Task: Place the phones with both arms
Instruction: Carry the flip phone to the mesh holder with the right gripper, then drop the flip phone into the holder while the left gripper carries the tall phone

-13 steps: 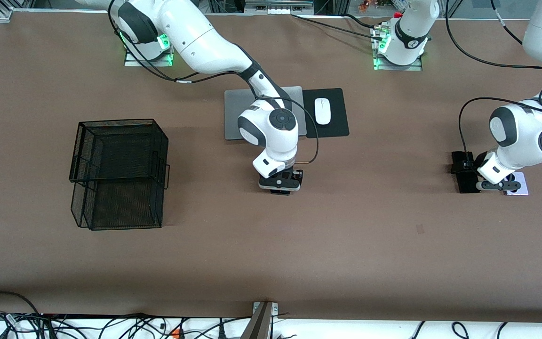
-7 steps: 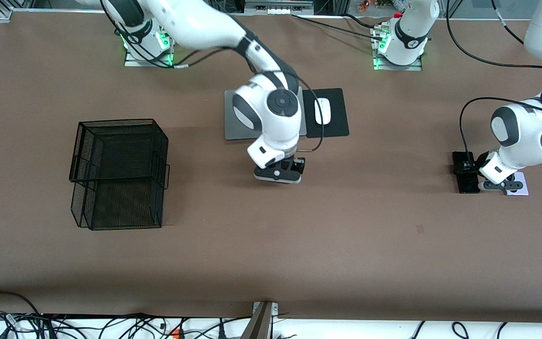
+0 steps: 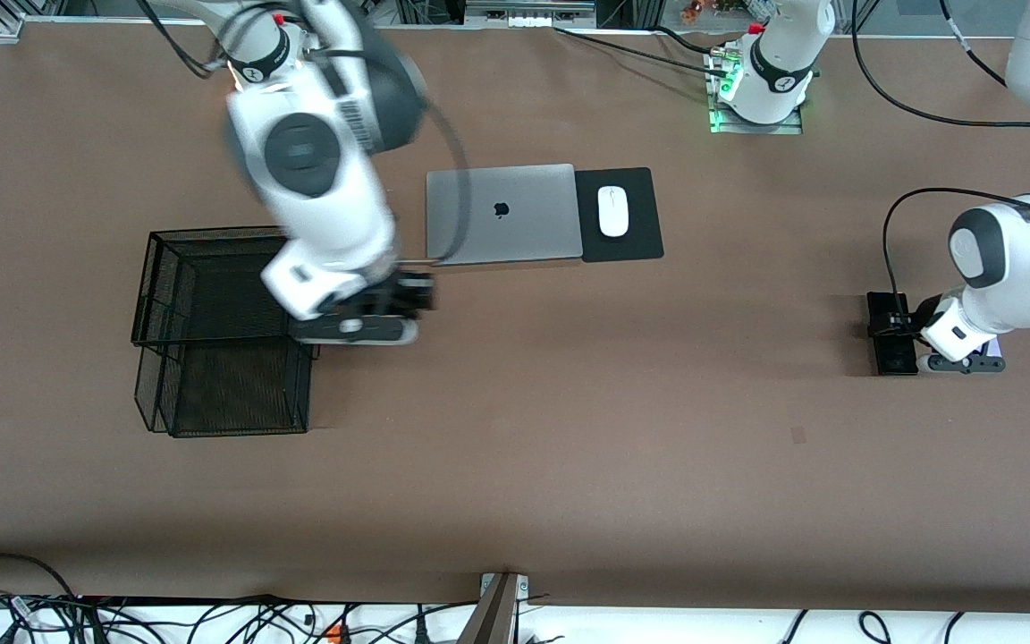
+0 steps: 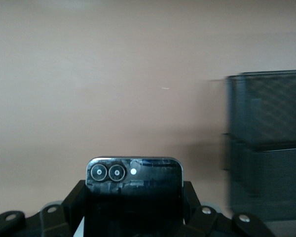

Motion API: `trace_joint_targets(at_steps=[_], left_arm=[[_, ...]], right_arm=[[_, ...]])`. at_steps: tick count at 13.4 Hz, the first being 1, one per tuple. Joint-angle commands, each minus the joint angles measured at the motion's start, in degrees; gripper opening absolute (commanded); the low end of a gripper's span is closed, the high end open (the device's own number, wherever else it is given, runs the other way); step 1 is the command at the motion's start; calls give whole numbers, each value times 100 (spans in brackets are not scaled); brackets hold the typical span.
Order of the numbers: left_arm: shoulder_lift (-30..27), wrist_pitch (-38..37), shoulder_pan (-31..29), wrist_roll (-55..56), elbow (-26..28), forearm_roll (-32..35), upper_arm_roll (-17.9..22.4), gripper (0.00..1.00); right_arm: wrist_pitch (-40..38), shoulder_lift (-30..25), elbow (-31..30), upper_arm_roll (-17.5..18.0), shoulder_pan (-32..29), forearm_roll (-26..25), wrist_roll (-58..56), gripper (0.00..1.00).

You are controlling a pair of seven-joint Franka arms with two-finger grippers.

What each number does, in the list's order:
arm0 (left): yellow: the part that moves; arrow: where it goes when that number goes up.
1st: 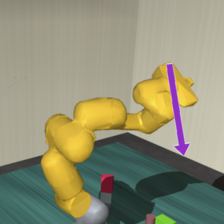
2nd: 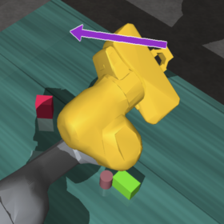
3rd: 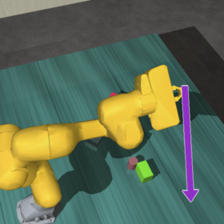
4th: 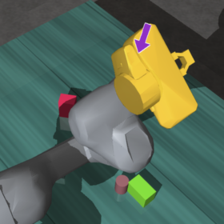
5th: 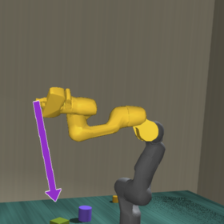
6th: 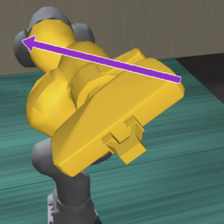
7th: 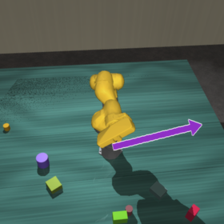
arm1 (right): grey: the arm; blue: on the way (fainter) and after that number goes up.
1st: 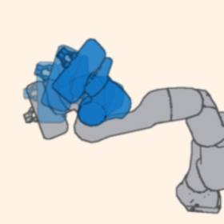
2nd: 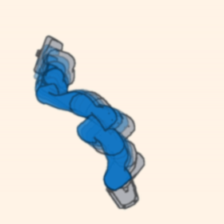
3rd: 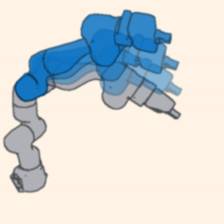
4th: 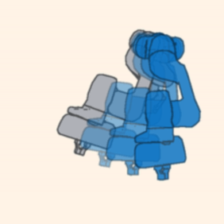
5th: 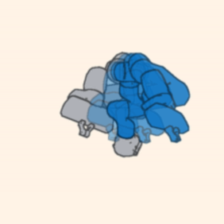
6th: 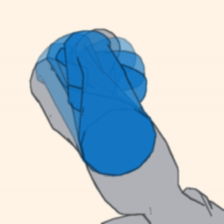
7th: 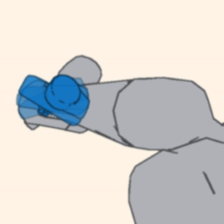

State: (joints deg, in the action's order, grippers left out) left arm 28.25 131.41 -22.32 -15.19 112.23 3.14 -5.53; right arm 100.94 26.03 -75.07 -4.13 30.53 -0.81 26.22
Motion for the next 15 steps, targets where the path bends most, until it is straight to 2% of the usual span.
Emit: trace_joint_targets(at_steps=[1,4,5,6,9,11,13,15], left_arm=[[-118,-1201,9,-11,-752,-147,-237,36],[-75,-1688,53,173,-1264,-147,-755,36],[-13,-1689,140,400,-1352,-147,-896,36],[65,-1680,315,637,-1431,-147,-967,36],[198,-1680,1175,1094,-1861,-147,-977,34],[347,-1671,1842,1709,-2177,-147,-977,33],[653,-1645,2406,2289,-2538,-147,-977,32],[1049,-1636,3012,2895,-3003,-165,-977,26]], right_arm=[[486,-1439,-1928,105,-748,63,-1115,61],[1127,-2258,-3247,61,-1592,72,-2337,61],[1347,-2425,-3582,-69,-1725,81,-2654,61],[1602,-2540,-3907,-349,-1735,89,-2953,61],[2602,-2559,-4786,-1027,-1744,125,-3675,61],[3289,-2515,-5393,-1169,-1744,133,-3704,61],[3397,-2437,-5527,-1204,-1753,133,-3704,61],[3545,-2244,-5527,-1205,-1788,133,-3704,61]])
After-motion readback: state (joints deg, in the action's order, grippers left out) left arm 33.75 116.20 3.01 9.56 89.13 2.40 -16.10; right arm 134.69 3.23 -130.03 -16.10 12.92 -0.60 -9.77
